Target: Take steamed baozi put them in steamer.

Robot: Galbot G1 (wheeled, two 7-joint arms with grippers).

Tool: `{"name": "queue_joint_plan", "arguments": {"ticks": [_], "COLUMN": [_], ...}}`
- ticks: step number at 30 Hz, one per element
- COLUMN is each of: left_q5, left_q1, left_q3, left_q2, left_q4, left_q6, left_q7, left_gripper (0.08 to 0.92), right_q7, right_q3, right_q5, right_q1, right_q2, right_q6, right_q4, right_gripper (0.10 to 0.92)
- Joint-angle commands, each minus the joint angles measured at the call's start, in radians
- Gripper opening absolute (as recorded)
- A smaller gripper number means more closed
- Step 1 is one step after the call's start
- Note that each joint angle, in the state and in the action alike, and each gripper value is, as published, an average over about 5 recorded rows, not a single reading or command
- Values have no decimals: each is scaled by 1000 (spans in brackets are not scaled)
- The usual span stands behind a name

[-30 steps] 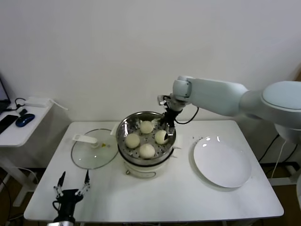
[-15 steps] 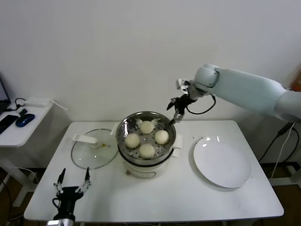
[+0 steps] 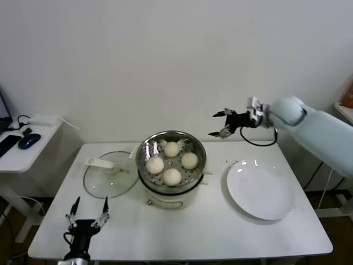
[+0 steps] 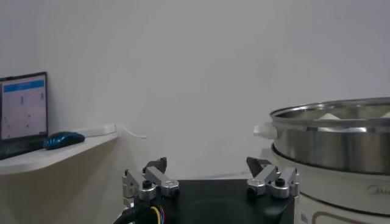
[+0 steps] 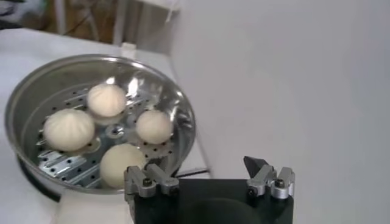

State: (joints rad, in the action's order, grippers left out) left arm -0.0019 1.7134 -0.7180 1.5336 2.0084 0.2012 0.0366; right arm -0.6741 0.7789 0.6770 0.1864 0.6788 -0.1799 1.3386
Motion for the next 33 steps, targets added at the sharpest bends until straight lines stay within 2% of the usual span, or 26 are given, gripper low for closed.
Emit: {"name": "queue_joint_plan", "arguments": {"ticks": [1,8,14,22,33], "left_q5": [9,13,11,3,-28], "left_q1": [14,7,9,17,9], "left_q3": [2,0,-7,-15,-32], "left_q2": [3,11,9,5,12], "left_q4": [10,8,3,-4,-12], "left_q6": [4,1,3,16,22], "left_q7": [0,0,-1,0,16], "left_gripper": [823,823,823,823,823], "right_q7": [359,373,360,355,359], "right_q3": [-845,-1204,-1369,-1410,-1388], "right_q5": [-91,-211,-288,-331,-340], "right_q1": [-842,-1230,-1425,-1557,-1623], "right_q2": [-107,96,287,484,629], "right_q6": [134,223,275,354,436], "right_q4": [299,376,447,497,502], "right_gripper": [823,823,823,823,823]}}
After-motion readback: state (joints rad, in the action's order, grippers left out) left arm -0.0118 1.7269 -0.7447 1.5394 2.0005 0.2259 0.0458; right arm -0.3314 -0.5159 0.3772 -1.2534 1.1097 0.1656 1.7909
